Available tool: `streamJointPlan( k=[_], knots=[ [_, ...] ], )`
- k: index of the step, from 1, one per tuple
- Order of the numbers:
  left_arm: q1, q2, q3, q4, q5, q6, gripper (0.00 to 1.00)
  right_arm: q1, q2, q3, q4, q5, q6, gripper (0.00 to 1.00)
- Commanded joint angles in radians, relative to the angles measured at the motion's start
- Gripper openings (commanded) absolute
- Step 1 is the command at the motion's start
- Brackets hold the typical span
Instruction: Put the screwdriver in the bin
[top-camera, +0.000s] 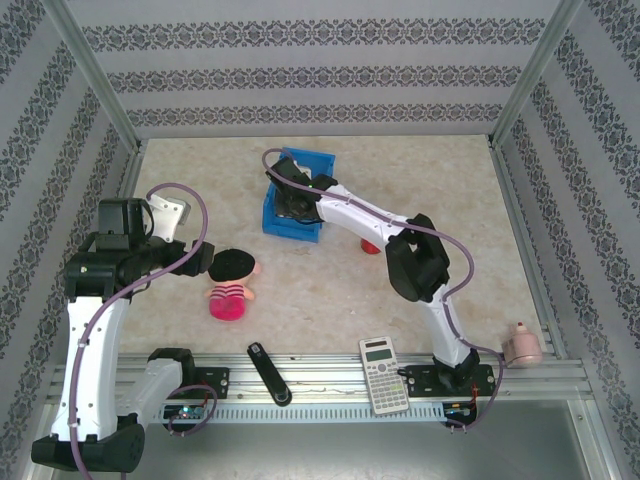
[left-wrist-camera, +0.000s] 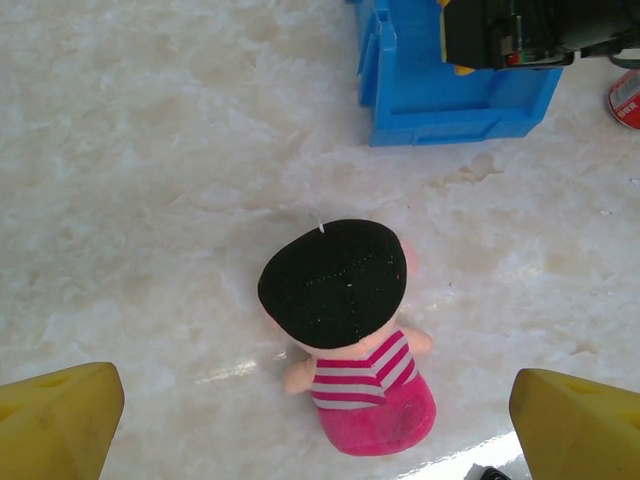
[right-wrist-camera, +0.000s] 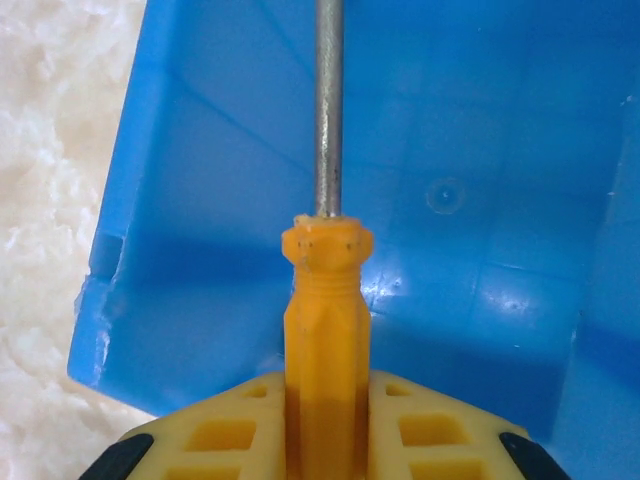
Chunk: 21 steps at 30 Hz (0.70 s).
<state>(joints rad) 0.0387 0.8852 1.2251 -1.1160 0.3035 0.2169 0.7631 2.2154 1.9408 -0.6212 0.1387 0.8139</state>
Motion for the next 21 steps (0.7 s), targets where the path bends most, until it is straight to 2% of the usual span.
streamJointPlan(
  k=[1,9,17,21],
  knots=[
    [-0.008,-0.014,0.006,-0.036,0.014,-0.005,0.99,-0.002,0.045,0.062,-0.018,-0.008,0.019,0.20],
    [-0.008,-0.012,0.018,-0.044,0.021,-0.022,0.99,-0.018,0.153,0.166,-0.065,-0.048,0.028,0.21],
    [-0.008,-0.001,0.029,-0.044,0.024,-0.025,0.99,-0.040,0.189,0.142,-0.036,-0.072,0.060,0.21],
    [-0.008,-0.008,0.023,-0.041,0.015,-0.025,0.99,-0.045,0.225,0.192,-0.075,-0.080,0.045,0.22]
  ],
)
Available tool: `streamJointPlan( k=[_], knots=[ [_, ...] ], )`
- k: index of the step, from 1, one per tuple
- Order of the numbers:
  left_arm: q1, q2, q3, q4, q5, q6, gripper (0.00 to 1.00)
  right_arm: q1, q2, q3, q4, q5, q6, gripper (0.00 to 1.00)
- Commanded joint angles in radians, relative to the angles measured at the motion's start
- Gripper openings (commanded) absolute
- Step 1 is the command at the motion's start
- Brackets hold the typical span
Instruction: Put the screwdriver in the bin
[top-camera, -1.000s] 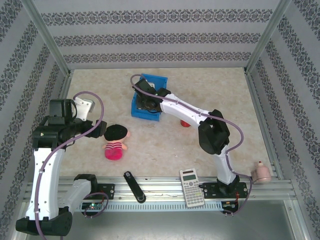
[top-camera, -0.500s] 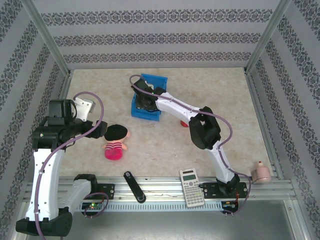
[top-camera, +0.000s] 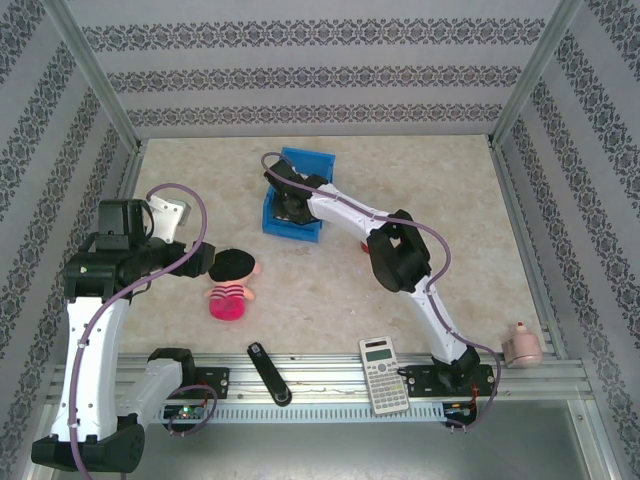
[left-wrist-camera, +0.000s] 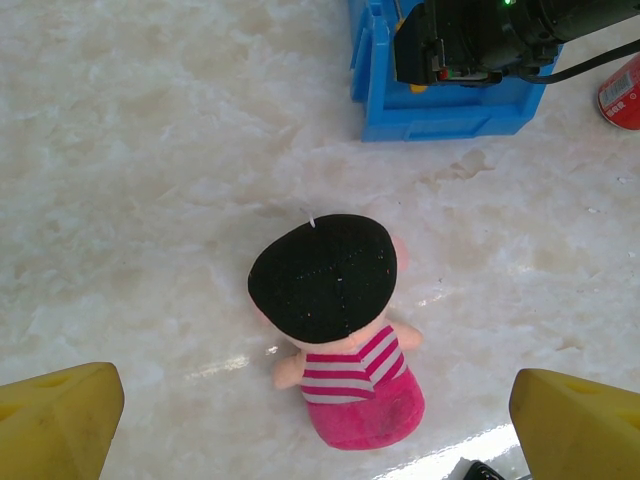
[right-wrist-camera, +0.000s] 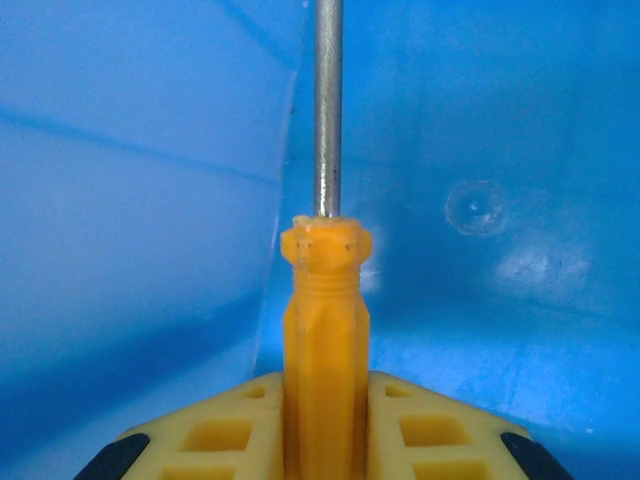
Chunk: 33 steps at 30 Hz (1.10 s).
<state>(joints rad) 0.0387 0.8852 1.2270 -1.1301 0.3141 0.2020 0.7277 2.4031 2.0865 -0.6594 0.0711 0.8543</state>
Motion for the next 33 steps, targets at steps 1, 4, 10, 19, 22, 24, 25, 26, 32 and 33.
streamJointPlan(
  k=[1,4,10,19,22,24,25,26,32,33],
  knots=[
    [-0.008,-0.009,0.019,-0.025,0.006,-0.011,0.99,-0.011,0.047,0.062,-0.049,-0.013,0.001,0.23],
    [-0.008,-0.005,0.015,-0.031,0.008,-0.011,0.99,-0.009,0.074,0.104,-0.085,-0.005,-0.011,0.23],
    [-0.008,-0.006,0.029,-0.044,0.019,-0.016,0.99,-0.011,0.097,0.112,-0.103,-0.007,-0.011,0.26],
    [-0.008,0.008,0.039,-0.040,0.015,-0.029,0.99,-0.006,0.080,0.139,-0.142,0.024,-0.056,0.37],
    [-0.008,0.013,0.043,-0.034,0.017,-0.035,0.99,0.001,0.038,0.139,-0.141,0.053,-0.092,0.40],
    [-0.008,0.017,0.049,-0.035,0.017,-0.036,0.99,0.007,0.005,0.141,-0.136,0.071,-0.118,0.42],
    [-0.008,0.017,0.051,-0.034,0.014,-0.033,0.99,0.010,-0.013,0.142,-0.134,0.080,-0.130,0.43],
    [-0.008,0.019,0.052,-0.034,0.012,-0.032,0.99,0.014,-0.029,0.142,-0.131,0.091,-0.141,0.44],
    [-0.008,0.025,0.055,-0.030,-0.018,-0.022,0.99,0.030,-0.129,0.141,-0.126,0.125,-0.199,0.46],
    [-0.008,0.027,0.055,-0.028,-0.022,-0.023,0.99,0.034,-0.147,0.139,-0.125,0.135,-0.211,0.47]
  ],
)
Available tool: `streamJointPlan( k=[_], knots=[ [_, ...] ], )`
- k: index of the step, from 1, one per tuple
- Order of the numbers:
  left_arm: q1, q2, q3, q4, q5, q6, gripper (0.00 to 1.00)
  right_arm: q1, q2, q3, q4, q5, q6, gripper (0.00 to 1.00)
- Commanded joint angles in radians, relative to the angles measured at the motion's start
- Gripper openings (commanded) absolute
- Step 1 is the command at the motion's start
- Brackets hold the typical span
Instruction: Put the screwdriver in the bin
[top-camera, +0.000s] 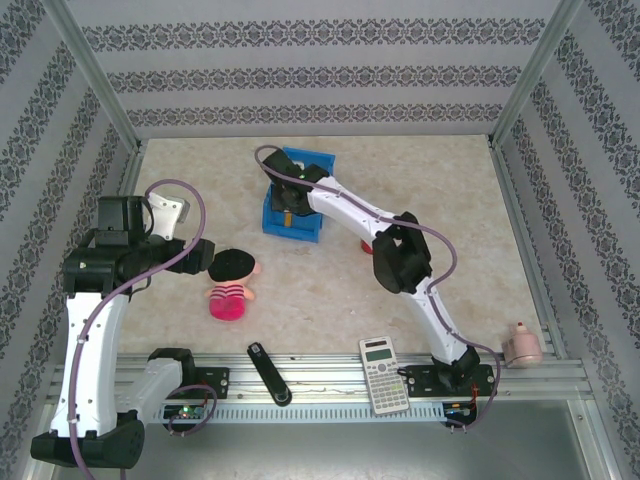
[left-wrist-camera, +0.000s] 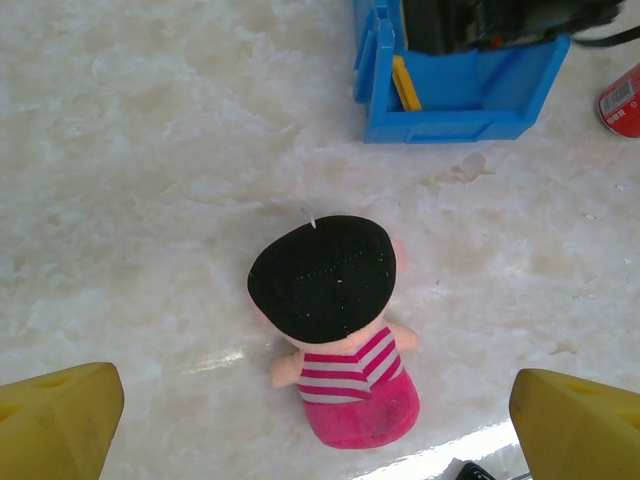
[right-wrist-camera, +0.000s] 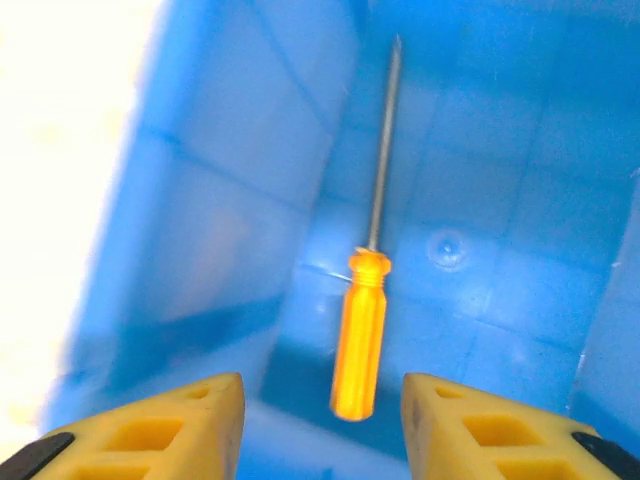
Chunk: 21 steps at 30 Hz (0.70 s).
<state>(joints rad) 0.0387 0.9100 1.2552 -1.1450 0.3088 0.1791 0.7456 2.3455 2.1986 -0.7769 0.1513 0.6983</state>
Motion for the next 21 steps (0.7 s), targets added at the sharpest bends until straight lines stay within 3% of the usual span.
streamJointPlan(
  k=[1,8,21],
  knots=[
    [-0.008,0.003,0.027,-0.011,-0.019,-0.001,0.99,0.020,-0.106,0.024,-0.008,0.065,-0.065,0.47],
    [-0.008,0.009,0.017,0.016,-0.032,-0.003,0.99,0.061,-0.284,-0.098,0.069,0.138,-0.129,0.50],
    [-0.008,0.045,-0.056,0.181,-0.089,-0.092,0.99,0.075,-0.814,-0.697,0.277,0.277,-0.223,0.57]
  ],
)
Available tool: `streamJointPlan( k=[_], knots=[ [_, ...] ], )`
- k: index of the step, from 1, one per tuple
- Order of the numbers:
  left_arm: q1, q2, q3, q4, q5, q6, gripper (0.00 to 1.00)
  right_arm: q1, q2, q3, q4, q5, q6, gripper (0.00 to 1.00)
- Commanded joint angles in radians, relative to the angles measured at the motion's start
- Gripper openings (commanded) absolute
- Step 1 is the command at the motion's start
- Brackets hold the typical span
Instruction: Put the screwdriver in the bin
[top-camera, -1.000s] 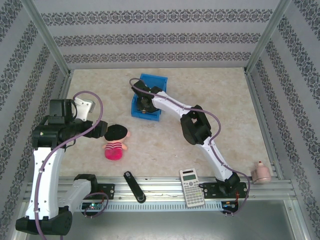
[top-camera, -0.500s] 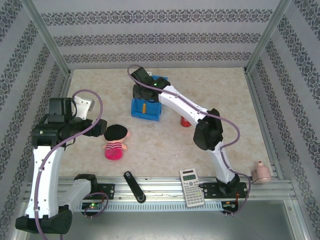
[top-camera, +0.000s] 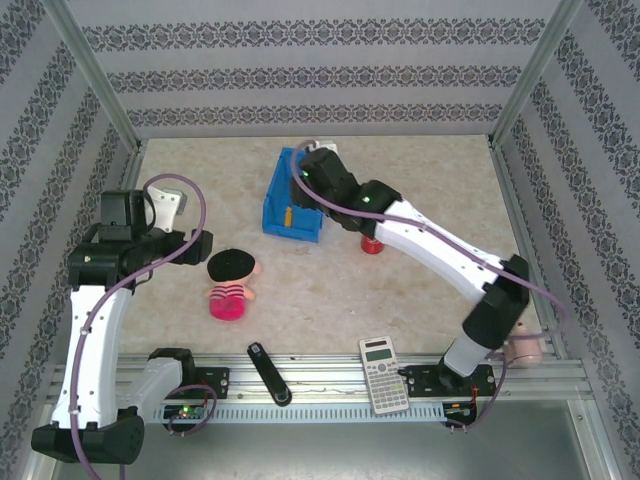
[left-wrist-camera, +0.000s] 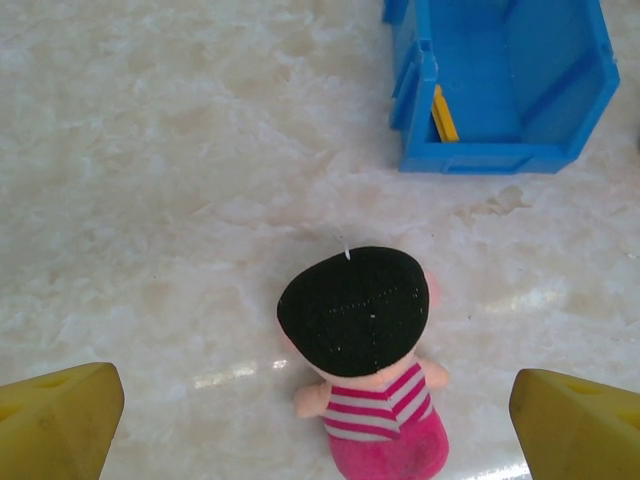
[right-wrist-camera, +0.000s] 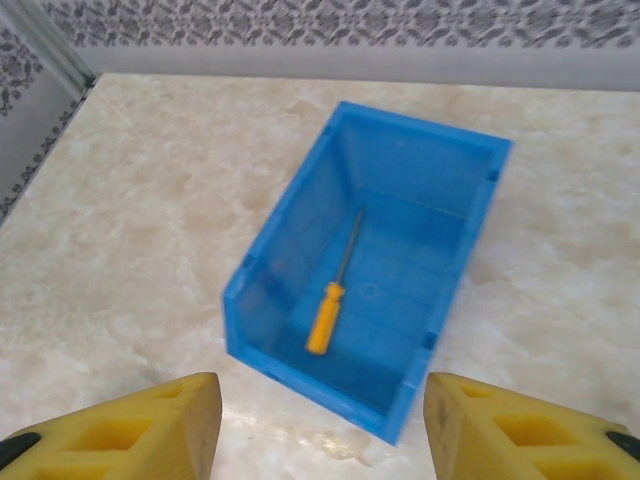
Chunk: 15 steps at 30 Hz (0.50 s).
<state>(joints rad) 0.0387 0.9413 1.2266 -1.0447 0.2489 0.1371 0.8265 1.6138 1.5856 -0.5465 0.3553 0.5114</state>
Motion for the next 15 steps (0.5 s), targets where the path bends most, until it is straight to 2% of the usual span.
streamJointPlan(
  k=[1,5,10,15],
  knots=[
    [-0.008,0.022,-0.034,0.098,-0.035,-0.062,0.99,-0.013,-0.121,-0.126,0.043,0.084,-0.040,0.58],
    [-0.008,0.058,-0.056,0.165,-0.039,-0.114,0.99,-0.047,-0.263,-0.269,0.033,0.107,-0.061,0.61],
    [-0.008,0.120,-0.114,0.298,-0.080,-0.172,0.99,-0.109,-0.430,-0.432,0.050,0.105,-0.042,0.79],
    [-0.008,0.221,-0.182,0.482,-0.143,-0.232,0.99,-0.231,-0.558,-0.594,0.094,0.085,0.035,0.77]
  ],
)
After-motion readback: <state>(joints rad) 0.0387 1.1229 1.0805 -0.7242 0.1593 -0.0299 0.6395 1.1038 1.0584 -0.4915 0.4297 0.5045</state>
